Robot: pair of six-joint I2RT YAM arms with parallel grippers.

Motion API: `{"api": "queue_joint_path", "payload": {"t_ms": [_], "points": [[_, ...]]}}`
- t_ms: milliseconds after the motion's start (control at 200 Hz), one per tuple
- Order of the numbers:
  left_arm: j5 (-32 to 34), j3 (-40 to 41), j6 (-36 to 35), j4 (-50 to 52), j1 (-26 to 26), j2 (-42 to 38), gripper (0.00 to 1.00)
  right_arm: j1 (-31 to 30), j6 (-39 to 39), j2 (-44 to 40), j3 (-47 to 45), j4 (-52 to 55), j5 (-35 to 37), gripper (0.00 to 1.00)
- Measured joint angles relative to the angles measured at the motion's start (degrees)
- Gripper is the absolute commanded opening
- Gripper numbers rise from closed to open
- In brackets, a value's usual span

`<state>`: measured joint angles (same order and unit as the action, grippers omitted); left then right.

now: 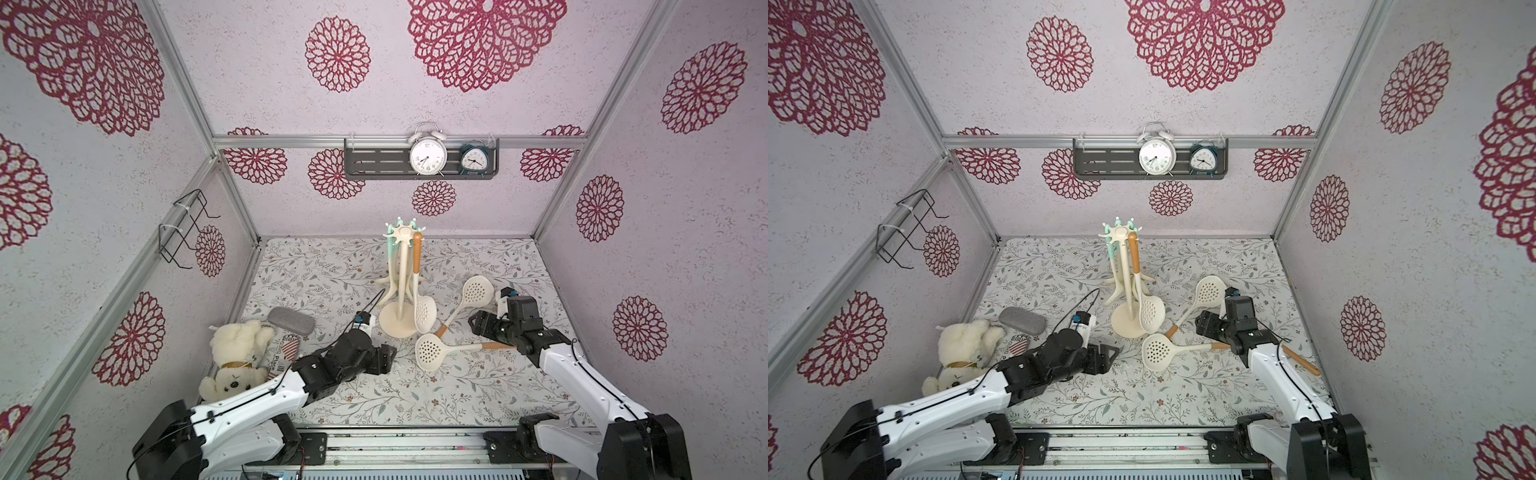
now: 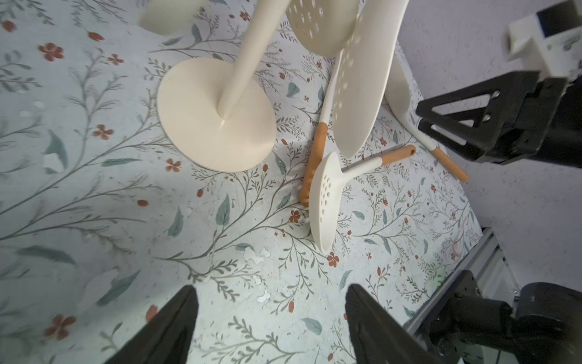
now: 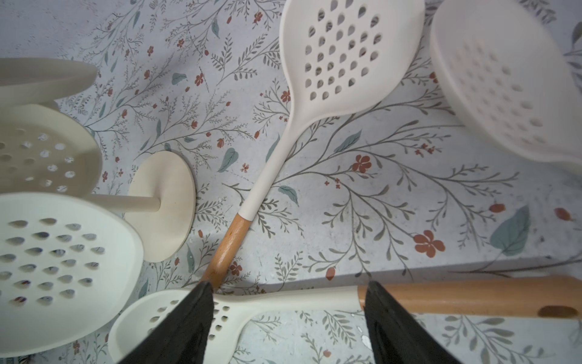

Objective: Hang the skimmer on the kitchen utensil rack
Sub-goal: Pick up the skimmer from the center of the board.

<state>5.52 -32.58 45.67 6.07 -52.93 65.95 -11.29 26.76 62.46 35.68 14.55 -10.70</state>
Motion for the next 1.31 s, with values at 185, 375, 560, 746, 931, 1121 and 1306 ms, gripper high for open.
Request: {"api": "queue_joint_path", "payload": {"t_ms": [185,375,560,746,931,1121,1306], "points": [[0.2,-3.9,2.9,-8.8,-3.0,14.7,0.75,0.0,0.3,-2.8,-1.6,-1.0,-3.6,0.71],[1.4,-7.8,5.0,-14.5,-4.0,22.6,0.7,0.0,0.3,-5.8,-1.6,-1.1,-5.5,0.7],[3.0,-10.4,5.9,-15.6,-4.0,27.5,0.5,0.0,0.3,-6.3,-1.6,-1.0,-6.3,0.69],[2.5,-11.0,6.5,-16.4,-4.1,30.3,0.31,0.0,0.3,-6.5,-1.6,-0.9,-6.6,0.69],[0.9,-10.5,7.0,-18.7,-4.2,30.5,0.12,0.0,0.2,-8.0,-1.6,-0.8,-6.0,0.69],[-0.5,-8.9,7.1,-19.6,-4.3,30.4,0.0,0.0,0.3,-10.7,-1.6,-0.4,-4.3,0.68],[0.3,-4.0,7.6,-18.6,-4.5,24.5,0.0,0.0,1.4,-15.2,-2.3,0.0,-1.0,0.92]]}}
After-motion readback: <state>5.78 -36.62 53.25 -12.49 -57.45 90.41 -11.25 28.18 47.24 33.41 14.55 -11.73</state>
